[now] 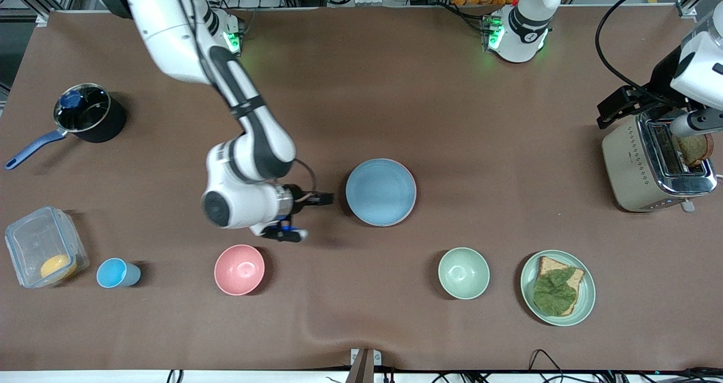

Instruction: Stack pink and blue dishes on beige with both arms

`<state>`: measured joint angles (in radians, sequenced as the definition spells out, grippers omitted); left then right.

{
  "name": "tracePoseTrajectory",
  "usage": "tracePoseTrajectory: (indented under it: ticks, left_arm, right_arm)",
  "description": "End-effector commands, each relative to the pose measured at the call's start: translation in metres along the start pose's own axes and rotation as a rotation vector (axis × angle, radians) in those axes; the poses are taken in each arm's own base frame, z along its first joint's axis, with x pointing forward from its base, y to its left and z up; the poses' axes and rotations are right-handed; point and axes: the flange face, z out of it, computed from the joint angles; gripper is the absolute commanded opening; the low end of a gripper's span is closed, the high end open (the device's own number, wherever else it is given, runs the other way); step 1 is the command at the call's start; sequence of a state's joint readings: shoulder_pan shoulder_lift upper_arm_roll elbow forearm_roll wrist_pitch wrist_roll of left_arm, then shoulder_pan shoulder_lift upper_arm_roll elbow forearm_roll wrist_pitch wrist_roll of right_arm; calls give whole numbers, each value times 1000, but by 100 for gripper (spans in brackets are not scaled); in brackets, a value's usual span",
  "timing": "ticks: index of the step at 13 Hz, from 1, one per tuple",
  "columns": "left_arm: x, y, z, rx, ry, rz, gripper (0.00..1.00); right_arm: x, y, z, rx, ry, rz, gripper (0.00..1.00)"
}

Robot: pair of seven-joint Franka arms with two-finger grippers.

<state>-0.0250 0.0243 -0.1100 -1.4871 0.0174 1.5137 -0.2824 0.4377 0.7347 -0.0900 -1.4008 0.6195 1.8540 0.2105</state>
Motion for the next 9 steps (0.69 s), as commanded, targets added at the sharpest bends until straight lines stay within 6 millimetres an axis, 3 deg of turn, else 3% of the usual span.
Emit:
tracePoseTrajectory:
  ticks: [1,4,9]
  left_arm:
    - [-8,-6,-4,-35,-12,18,100]
    - [-4,-20,-5,-43,-13,14,100]
    - [-3,-20,-3,-36,-13,16,100]
  right_arm:
    - [-8,55,-76,-95,-15,-3,100]
    - [-12,118,-142,-190,7,3,100]
    - [-33,209,-241,-282,74,-54,100]
